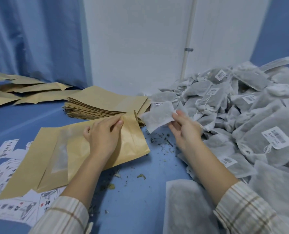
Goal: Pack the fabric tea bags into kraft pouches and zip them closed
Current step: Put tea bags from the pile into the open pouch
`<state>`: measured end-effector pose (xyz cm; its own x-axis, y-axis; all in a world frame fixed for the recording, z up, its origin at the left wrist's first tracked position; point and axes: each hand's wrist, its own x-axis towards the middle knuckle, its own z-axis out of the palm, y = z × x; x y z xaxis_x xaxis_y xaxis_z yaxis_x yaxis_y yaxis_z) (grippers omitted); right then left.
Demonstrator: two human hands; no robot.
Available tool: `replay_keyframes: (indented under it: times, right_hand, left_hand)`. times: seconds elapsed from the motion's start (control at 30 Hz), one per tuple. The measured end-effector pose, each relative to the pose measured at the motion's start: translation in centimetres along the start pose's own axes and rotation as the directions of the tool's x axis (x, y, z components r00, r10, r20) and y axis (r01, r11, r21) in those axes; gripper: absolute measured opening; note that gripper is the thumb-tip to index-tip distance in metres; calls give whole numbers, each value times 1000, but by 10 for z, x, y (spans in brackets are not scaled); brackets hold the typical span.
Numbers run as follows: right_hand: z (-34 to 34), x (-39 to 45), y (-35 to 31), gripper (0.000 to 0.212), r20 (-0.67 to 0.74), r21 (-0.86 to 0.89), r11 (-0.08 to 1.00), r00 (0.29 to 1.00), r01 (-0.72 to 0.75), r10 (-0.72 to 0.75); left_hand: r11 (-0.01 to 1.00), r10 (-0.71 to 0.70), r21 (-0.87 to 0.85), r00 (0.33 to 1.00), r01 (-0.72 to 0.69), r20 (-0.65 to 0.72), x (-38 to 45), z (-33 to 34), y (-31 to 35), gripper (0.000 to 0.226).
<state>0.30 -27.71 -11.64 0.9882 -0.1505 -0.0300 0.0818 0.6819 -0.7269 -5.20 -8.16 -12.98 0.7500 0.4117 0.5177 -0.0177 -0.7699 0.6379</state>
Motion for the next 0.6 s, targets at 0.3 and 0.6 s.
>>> replay_keyframes:
  times: [0.3,0.6]
  right_hand:
    - [9,-20,31,18,170,-761,539,913,360,-370]
    - [3,-20,23,31,739,-632,74,628,772,-242]
  left_hand:
    - [948,-15,-317,1000,21,21,5,-14,23,27]
    - [946,45,-322,997,-24,58,-1,-10,25,22]
